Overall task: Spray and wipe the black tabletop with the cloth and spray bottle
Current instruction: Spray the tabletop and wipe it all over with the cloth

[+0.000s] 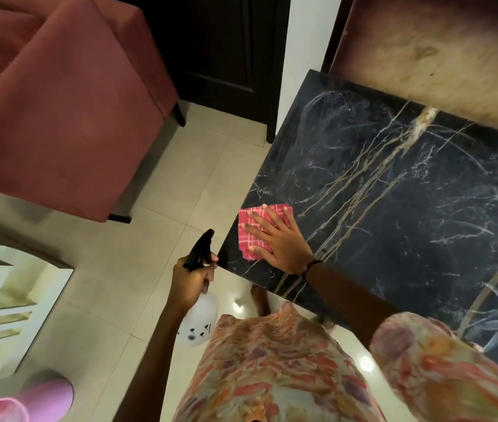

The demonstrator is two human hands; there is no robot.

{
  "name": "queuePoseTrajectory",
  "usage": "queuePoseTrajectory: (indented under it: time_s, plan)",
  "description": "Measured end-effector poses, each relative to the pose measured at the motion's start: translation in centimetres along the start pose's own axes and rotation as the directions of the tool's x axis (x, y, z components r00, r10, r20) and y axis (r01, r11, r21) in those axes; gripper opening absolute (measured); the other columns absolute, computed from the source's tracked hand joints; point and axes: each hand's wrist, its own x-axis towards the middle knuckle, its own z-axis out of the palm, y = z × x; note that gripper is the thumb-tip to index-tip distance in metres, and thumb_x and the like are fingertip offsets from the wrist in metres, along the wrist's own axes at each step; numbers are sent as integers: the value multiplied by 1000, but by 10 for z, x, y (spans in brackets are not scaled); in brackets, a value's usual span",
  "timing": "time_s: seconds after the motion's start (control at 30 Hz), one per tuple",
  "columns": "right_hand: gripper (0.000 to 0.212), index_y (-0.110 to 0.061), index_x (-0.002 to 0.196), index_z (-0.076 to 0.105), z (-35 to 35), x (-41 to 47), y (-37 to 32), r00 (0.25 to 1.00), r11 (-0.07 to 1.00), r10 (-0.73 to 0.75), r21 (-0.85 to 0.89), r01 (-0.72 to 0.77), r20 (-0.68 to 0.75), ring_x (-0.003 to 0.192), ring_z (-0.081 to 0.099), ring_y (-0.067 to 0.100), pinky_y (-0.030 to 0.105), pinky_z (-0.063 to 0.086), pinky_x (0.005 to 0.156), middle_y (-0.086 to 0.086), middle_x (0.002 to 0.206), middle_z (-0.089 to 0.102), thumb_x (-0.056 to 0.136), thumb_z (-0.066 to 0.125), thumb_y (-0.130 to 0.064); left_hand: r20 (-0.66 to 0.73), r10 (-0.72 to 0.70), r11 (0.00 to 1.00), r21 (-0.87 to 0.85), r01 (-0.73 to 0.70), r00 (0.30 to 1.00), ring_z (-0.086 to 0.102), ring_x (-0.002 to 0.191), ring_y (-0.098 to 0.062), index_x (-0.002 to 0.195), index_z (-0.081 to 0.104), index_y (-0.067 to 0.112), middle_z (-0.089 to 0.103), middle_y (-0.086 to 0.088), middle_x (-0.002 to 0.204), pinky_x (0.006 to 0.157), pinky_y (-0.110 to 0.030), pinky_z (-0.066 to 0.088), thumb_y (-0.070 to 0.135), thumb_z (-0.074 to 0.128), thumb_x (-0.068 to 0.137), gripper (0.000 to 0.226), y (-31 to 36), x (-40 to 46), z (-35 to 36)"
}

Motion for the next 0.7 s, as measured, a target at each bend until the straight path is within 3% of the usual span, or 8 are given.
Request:
queuePoseTrajectory:
  time_s: [0.03, 0.1, 0.2, 0.37, 0.53, 0.7]
  plan:
    - [56, -33, 144, 34, -2, 9, -11, 1000, 999, 30, 15, -30, -6, 142, 25, 32, 67, 22, 108, 2, 153, 33, 94, 31, -58, 3, -6, 1000, -2, 6, 1000, 34, 46, -14, 93, 67, 45, 58, -10, 78, 40, -23, 29, -22, 42, 69, 75, -1, -1, 0]
    - [56, -35, 144, 33, 5, 16, -36, 1000, 999, 24, 21, -24, -12, 143, 22, 33, 68, 18, 110, 2, 154, 31, 94, 29, -59, -7, -22, 1000, 5, 22, 1000, 32, 44, -16, 77, 68, 43, 56, -17, 78, 41, -24, 29, -18, 45, 66, 67, -3, -2, 0]
    - [56, -35, 145, 31, 21, -1, -60, 996, 996, -89, -1, 89, 24, 145, 15, 32, 64, 10, 113, 1, 157, 26, 95, 26, -61, -2, -34, 999, 32, 34, 999, 32, 43, -21, 60, 65, 41, 52, -22, 74, 43, -27, 30, -5, 50, 58, 48, -2, -2, 1]
    - [56, -38, 144, 28, 26, -66, -14, 980, 976, -199, -91, 199, 10, 145, 17, 32, 62, 10, 115, 2, 155, 29, 95, 26, -64, 27, -13, 1000, 17, 13, 1000, 34, 44, -17, 72, 67, 40, 53, -20, 76, 42, -24, 30, -17, 46, 74, 61, 2, 4, 6]
    - [54, -39, 146, 25, 11, -54, 34, 1000, 997, -17, -70, 18, 15, 146, 11, 31, 63, 9, 114, 1, 158, 21, 96, 24, -60, 44, 0, 1000, 11, -1, 999, 38, 47, -14, 73, 66, 39, 53, -19, 76, 43, -24, 29, -19, 45, 72, 61, 11, 7, 10]
    - [58, -37, 144, 29, -4, 12, 1, 984, 984, 176, -22, -176, 7, 144, 20, 34, 69, 14, 110, 3, 155, 28, 93, 19, -63, 39, -18, 1000, 10, 18, 999, 37, 52, -20, 69, 67, 40, 54, -17, 76, 46, -27, 27, -14, 48, 65, 58, 13, 13, 12]
